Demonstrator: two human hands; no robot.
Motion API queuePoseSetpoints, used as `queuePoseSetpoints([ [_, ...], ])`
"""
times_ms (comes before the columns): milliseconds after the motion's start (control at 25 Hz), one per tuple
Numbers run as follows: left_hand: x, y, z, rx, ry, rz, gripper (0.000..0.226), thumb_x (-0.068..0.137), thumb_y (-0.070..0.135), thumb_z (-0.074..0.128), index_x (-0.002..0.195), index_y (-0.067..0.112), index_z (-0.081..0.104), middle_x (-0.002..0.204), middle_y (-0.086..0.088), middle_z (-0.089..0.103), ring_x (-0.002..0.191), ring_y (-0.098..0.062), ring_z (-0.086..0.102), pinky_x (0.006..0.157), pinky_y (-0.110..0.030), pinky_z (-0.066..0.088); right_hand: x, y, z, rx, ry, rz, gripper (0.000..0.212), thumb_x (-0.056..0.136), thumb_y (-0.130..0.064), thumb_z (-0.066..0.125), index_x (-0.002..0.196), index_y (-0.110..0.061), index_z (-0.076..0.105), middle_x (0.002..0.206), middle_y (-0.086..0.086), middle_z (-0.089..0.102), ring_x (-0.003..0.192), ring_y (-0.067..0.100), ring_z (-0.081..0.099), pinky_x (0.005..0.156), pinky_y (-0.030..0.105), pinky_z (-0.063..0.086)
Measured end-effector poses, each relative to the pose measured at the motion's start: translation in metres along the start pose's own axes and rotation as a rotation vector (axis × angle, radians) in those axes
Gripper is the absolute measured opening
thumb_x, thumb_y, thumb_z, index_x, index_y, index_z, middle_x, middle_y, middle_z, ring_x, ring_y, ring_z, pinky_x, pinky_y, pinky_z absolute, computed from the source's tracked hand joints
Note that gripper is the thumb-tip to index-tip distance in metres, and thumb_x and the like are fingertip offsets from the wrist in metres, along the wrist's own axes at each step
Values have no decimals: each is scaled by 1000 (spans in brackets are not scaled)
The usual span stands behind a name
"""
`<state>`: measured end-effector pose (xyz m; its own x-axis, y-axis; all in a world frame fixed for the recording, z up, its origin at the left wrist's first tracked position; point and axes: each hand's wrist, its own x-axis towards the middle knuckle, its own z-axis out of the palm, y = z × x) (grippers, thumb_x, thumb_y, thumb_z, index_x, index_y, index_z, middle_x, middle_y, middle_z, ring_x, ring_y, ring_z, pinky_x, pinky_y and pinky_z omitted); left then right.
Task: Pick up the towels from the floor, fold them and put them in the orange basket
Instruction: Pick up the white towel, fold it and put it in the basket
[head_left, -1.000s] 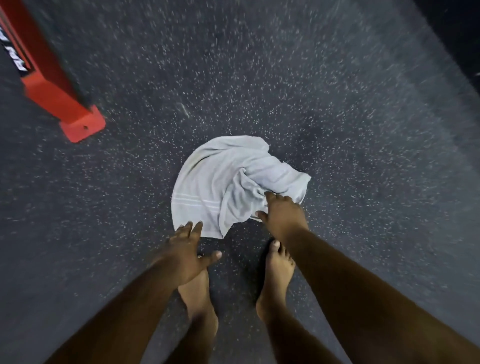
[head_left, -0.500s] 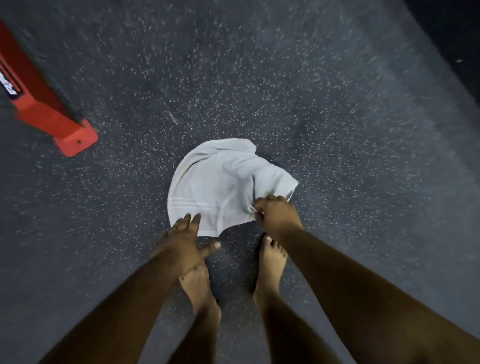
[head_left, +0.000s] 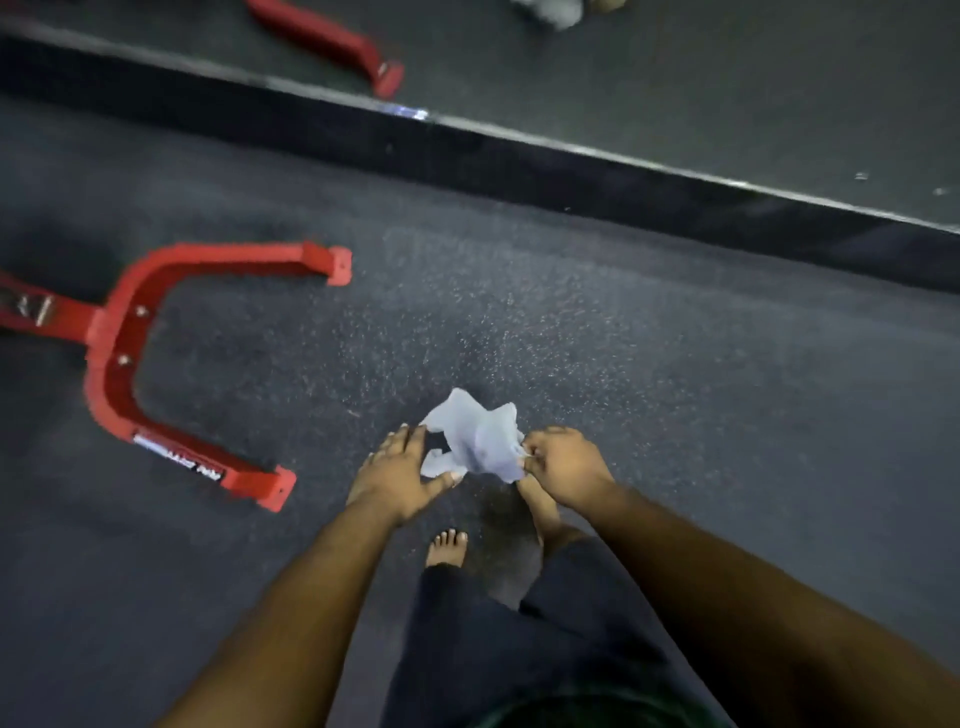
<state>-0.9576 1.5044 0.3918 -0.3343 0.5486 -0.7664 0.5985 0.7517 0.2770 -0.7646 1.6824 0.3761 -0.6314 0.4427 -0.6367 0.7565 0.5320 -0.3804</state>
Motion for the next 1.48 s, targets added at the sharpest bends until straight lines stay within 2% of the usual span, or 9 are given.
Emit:
queuePoseSetpoints([
  [120,-49,30,-24,184,12,140,103,87,80,43,163,22,5,171,-6,6,157,-25,10,125,-45,18,-94,-5,-27,193,223,145,6,82,-41,54,78,-37,57,83,-5,61,89,27,62,74,39,52],
  [240,-93,62,-24,304,-22,268,106,86,82,44,163,21,4,171,-6,5,157,-25,9,125,-45,17,-180,2,-20,321,409,216,17,85,-46,55,72,-52,46,69,-10,47,78,28,58,67,41,48],
  [560,-190,189,27,690,-65,653,108,85,84,41,163,22,1,171,-6,1,157,-24,5,126,-46,15,-398,39,10,517,861,582,37,94,-46,60,65,-35,39,75,-10,50,83,26,56,69,39,46],
  [760,-276,287,127,852,-75,919,108,84,85,41,163,24,0,171,-4,0,157,-22,6,126,-46,17,-538,86,82,617,1037,817,27,90,-47,60,74,-27,50,85,-4,66,90,27,60,74,39,51],
  [920,-363,346,224,916,-70,1088,106,84,85,40,163,26,-1,171,-2,0,157,-21,6,126,-44,16,-655,124,145,634,1148,936,31,83,-55,52,70,-28,46,80,-3,64,85,28,61,72,42,51],
  [1000,-412,368,279,943,-85,1156,107,84,86,40,163,27,-1,171,-1,-1,157,-20,5,126,-44,15,-718,141,175,656,1224,995,32,88,-49,59,67,-28,45,75,-4,62,80,27,61,69,42,50],
  [1160,-495,414,374,1009,-120,1294,130,60,102,20,163,26,0,171,-2,2,157,-21,7,126,-44,17,-829,164,228,665,1357,1116,28,93,-41,63,73,-23,56,75,-4,65,77,22,60,68,38,49],
  [1320,-569,470,465,1048,-138,1467,108,83,85,42,164,24,4,171,-4,5,157,-20,7,126,-43,18,-934,194,275,664,1428,1319,30,92,-46,62,70,-27,55,75,-6,65,80,21,60,70,38,51],
  [1480,-631,529,552,1083,-178,1609,112,79,89,39,163,23,6,171,-5,8,157,-21,8,125,-45,20,-1025,235,307,643,1423,1462,34,92,-44,63,67,-28,47,82,-5,65,88,25,60,71,38,51],
])
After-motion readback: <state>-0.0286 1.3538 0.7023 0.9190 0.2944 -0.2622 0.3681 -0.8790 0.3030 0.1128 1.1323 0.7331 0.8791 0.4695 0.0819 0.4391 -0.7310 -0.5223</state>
